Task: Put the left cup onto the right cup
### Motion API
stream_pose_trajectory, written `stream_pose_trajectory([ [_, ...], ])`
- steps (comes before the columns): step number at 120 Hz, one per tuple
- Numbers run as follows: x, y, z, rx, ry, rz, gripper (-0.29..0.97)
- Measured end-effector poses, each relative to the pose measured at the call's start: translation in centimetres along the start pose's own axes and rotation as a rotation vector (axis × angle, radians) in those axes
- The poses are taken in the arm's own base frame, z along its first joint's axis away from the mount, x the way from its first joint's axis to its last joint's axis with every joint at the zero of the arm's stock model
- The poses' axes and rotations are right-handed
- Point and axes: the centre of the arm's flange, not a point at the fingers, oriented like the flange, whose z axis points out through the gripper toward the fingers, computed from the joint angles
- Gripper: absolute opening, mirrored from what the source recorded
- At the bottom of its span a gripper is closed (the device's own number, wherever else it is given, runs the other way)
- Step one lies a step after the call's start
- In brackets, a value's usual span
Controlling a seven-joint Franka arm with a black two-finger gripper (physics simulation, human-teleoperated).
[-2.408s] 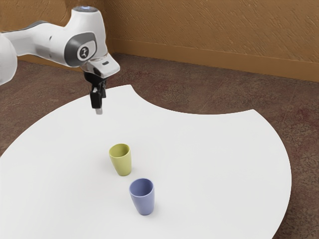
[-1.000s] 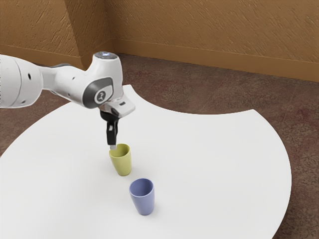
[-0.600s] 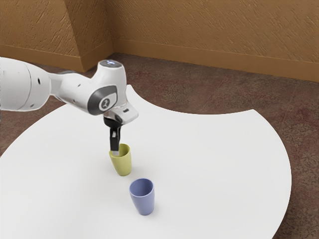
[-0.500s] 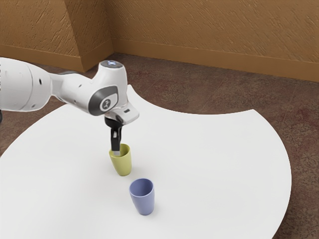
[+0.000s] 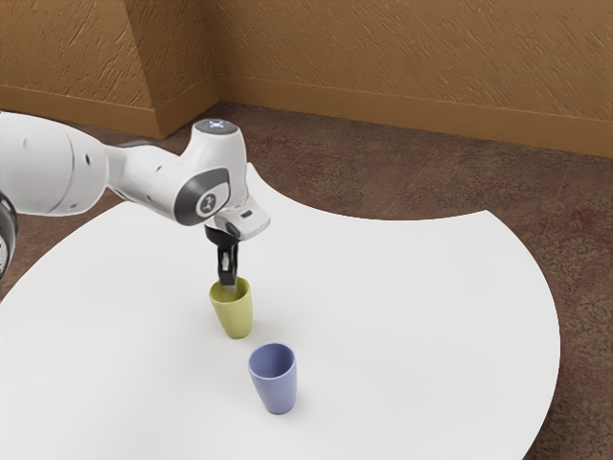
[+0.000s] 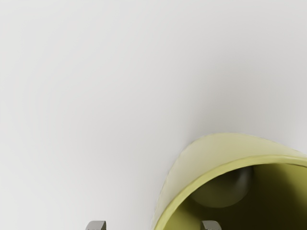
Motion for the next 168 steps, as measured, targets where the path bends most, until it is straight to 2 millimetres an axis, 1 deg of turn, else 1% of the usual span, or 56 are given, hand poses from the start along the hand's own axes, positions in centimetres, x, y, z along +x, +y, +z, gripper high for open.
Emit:
stream_pose_trajectory([
  [14,0.2,-0.2,0.1,0.003,0.003,0.002,0.06],
  [28,0.3,-0.3,0.4,0.002,0.002,0.004,0.01],
  [62,0.3,-0.4,1.7,-0.02,-0.002,-0.002,-0.03],
  [84,0.5,-0.3,1.8,-0.025,0.003,-0.002,-0.06],
  [128,0.3,-0.3,0.5,-0.024,0.021,-0.017,-0.1],
  [168,0.0,0.7,-3.8,-0.036,0.042,-0.029,-0.11],
])
